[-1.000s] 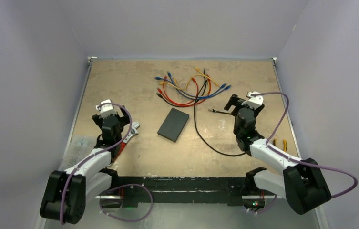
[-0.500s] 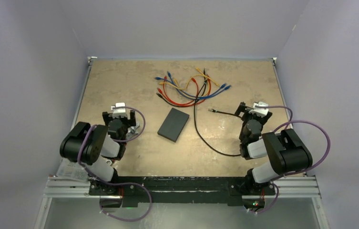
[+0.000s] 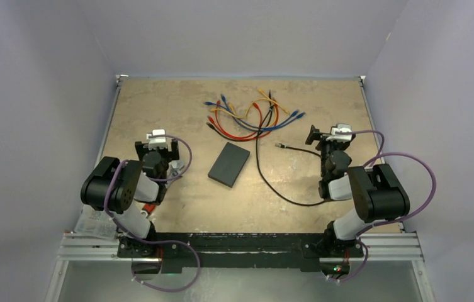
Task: Pull the plug from the switch port
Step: Reset both arms
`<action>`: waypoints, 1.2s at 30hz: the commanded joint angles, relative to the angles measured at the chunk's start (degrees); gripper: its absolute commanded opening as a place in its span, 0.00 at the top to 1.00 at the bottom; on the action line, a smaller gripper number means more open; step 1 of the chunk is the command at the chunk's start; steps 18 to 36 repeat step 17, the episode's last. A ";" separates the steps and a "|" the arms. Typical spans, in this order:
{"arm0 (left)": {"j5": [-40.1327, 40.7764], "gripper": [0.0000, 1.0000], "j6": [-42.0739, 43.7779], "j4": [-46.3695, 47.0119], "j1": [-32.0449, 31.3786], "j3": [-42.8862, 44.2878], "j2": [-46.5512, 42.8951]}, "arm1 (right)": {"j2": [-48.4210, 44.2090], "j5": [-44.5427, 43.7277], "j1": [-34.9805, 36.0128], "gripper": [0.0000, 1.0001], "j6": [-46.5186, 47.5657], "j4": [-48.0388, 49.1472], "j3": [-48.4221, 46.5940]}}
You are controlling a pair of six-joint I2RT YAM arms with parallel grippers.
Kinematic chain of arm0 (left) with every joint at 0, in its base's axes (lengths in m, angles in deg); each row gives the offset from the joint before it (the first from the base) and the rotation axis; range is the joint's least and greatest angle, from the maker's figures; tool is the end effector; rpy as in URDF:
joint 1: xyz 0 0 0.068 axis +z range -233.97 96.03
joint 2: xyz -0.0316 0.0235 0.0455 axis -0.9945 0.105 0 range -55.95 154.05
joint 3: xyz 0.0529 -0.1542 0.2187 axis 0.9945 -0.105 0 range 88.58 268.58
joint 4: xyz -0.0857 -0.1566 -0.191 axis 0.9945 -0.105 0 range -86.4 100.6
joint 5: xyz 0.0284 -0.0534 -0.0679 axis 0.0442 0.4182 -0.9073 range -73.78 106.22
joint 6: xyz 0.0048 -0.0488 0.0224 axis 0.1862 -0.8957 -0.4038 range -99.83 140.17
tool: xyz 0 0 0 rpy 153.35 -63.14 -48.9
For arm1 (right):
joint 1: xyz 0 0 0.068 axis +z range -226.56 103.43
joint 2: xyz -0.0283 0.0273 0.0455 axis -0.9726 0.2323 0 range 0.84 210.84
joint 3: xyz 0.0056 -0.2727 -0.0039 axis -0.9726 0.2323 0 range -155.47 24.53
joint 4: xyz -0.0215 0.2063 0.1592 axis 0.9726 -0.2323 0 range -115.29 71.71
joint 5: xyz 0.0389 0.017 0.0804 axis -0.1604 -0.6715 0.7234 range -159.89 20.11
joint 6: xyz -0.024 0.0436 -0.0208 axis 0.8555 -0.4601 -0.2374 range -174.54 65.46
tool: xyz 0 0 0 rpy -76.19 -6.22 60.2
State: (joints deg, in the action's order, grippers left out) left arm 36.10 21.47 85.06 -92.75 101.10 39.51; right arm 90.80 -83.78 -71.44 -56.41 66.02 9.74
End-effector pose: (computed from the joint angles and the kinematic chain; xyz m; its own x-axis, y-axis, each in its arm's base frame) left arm 0.2401 -0.0248 0.1246 -0.1500 0.0447 -0.9877 -0.1857 0.9799 0.0726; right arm 0.2475 0.0136 0.1733 0.1630 0.0464 -0.9855 0.1440 0.9871 0.0703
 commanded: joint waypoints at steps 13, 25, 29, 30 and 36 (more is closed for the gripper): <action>1.64 0.01 -0.86 0.24 0.69 2.43 -0.19 | -0.22 2.52 -0.73 0.01 1.61 2.61 -0.42; 1.21 0.01 -0.86 -0.21 0.87 2.46 -0.36 | -0.22 2.50 -0.77 0.01 1.61 2.54 -0.42; 1.21 0.01 -0.86 -0.21 0.87 2.46 -0.36 | -0.22 2.50 -0.77 0.01 1.61 2.54 -0.42; 1.21 0.01 -0.86 -0.21 0.87 2.46 -0.36 | -0.22 2.50 -0.77 0.01 1.61 2.54 -0.42; 1.21 0.01 -0.86 -0.21 0.87 2.46 -0.36 | -0.22 2.50 -0.77 0.01 1.61 2.54 -0.42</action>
